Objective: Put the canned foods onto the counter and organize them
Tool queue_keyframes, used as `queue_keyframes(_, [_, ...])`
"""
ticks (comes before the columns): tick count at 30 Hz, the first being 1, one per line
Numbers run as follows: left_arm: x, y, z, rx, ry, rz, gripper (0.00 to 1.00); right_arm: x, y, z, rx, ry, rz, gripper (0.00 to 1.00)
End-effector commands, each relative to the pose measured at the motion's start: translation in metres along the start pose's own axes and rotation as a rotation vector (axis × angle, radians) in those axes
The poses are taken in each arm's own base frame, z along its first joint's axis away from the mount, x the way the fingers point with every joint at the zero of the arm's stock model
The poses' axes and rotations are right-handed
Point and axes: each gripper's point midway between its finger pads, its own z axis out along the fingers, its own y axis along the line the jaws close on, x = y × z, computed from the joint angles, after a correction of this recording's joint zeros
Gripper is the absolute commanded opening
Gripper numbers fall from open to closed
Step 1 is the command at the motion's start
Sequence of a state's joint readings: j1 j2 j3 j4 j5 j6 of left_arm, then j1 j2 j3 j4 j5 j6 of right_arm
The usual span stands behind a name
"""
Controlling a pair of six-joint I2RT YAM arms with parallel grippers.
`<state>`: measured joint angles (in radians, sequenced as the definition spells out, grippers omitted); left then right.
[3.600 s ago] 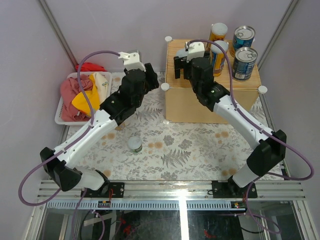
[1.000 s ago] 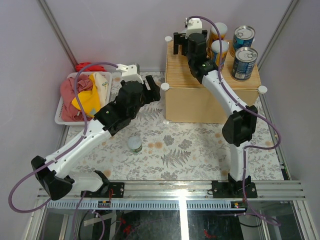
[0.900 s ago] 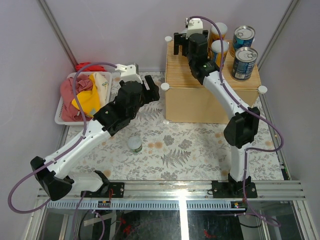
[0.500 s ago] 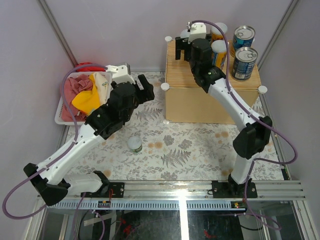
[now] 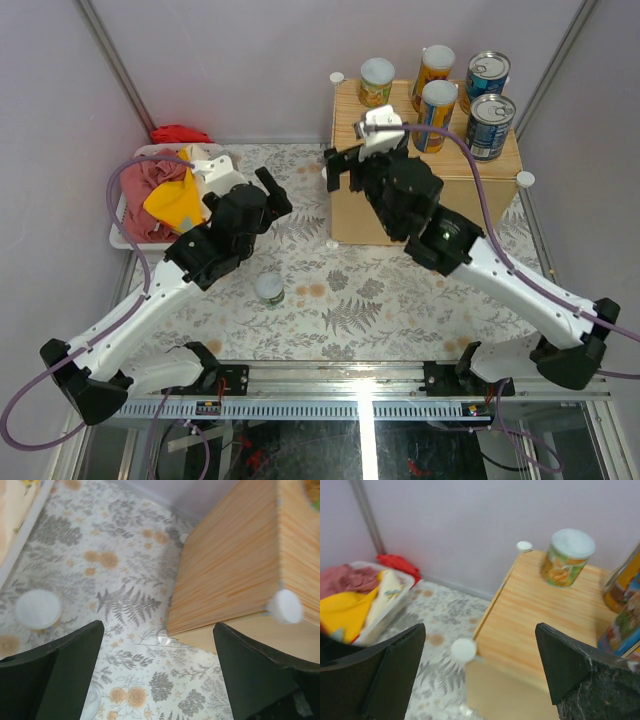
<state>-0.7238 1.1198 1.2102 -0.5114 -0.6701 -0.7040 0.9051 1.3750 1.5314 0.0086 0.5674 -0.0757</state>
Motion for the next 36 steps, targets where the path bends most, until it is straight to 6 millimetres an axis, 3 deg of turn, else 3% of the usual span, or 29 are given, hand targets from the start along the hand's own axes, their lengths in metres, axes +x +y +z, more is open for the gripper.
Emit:
queue_keyframes(1, [0.006,0.039,0.0,-0.106,-0.004,-0.122,0.91,0.013,0.025,-0.042,-0.053,0.028,0.016,0.97])
queue_keyframes(4, [0.015,0.061,-0.002,-0.148,0.006,-0.173,0.91,0.052,0.062,-0.07,-0.159,0.103,0.037,0.96])
queue_keyframes(8, [0.027,0.082,-0.009,-0.178,0.012,-0.224,0.91,0.106,0.096,-0.1,-0.244,0.188,0.068,0.96])
queue_keyframes(13, [0.031,0.107,-0.019,-0.245,0.006,-0.222,0.92,0.171,0.123,-0.129,-0.327,0.282,0.068,0.98])
queue_keyframes(18, [0.028,0.11,-0.026,-0.242,-0.002,-0.251,0.92,0.221,0.142,-0.143,-0.376,0.367,0.138,1.0])
queue_keyframes(27, [0.045,0.124,-0.04,-0.264,0.046,-0.318,0.92,0.278,0.193,-0.155,-0.461,0.435,0.122,0.99])
queue_keyframes(36, [0.043,0.127,-0.053,-0.259,0.069,-0.332,0.93,0.307,0.23,-0.14,-0.483,0.45,0.114,0.99])
